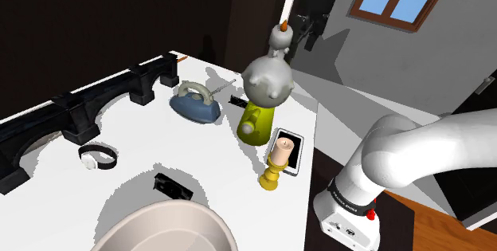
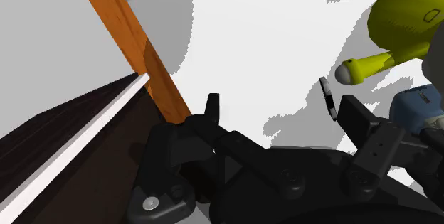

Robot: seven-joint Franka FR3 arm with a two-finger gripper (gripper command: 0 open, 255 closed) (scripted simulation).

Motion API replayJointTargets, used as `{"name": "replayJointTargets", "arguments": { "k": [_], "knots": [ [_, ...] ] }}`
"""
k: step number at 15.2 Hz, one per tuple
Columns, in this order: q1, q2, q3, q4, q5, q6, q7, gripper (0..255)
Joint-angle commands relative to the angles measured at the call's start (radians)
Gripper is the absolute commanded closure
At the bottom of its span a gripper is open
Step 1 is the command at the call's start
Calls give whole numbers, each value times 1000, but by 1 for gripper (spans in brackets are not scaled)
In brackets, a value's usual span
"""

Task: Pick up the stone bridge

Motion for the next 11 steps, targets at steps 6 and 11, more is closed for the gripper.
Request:
{"name": "replayJointTargets", "arguments": {
  "k": [6, 11],
  "knots": [
    [-10, 26, 135, -5, 92, 36, 245, 0],
    [-33, 101, 273, 35, 166, 85, 489, 0]
  ]
}}
